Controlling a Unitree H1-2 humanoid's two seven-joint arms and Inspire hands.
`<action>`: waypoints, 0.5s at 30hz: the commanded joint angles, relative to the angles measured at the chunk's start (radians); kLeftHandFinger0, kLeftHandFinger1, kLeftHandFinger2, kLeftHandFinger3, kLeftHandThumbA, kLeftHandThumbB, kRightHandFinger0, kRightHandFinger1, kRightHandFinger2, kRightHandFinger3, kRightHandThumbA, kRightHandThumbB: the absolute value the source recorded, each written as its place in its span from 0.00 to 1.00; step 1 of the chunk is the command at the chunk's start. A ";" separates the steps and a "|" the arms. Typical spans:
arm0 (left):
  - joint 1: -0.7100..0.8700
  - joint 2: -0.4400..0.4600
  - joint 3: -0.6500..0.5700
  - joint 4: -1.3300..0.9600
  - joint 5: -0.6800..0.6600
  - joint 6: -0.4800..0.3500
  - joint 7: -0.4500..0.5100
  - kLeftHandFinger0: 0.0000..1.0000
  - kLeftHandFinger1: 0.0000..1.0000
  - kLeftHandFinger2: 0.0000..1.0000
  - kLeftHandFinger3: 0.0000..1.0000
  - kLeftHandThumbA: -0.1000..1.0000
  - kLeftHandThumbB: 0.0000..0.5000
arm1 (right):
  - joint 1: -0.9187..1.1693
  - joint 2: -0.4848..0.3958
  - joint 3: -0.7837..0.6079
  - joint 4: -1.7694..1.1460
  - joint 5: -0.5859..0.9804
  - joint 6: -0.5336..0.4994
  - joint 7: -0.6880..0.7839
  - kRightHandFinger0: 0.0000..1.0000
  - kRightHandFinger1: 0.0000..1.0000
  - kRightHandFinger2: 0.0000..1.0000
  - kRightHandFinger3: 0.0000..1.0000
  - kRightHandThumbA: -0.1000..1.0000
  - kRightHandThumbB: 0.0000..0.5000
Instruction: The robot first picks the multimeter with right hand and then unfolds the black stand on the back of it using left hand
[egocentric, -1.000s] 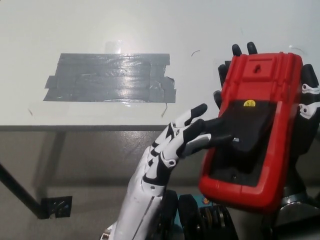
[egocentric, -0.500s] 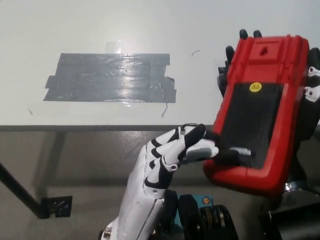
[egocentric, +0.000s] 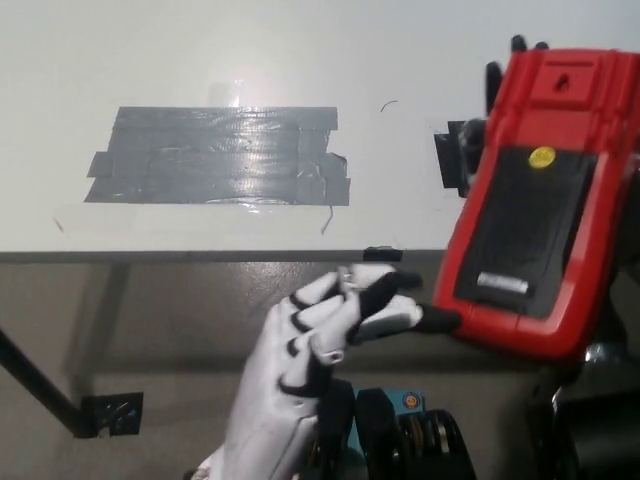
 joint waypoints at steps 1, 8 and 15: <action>0.007 -0.009 0.047 -0.057 0.029 -0.026 -0.027 1.00 0.65 0.60 1.00 1.00 0.97 | -0.088 -0.019 -0.061 0.052 -0.015 -0.048 0.029 0.00 0.52 0.86 1.00 0.00 0.08; 0.090 0.001 0.080 -0.124 -0.026 -0.014 -0.084 1.00 0.63 0.59 1.00 1.00 1.00 | -0.197 -0.093 -0.136 0.229 -0.141 -0.053 0.094 0.00 0.44 0.84 1.00 0.00 0.06; 0.184 0.052 0.118 -0.121 -0.055 -0.021 -0.080 1.00 0.54 0.50 1.00 1.00 1.00 | -0.377 -0.253 -0.139 0.633 -0.488 -0.161 0.194 0.00 0.31 0.87 1.00 0.00 0.04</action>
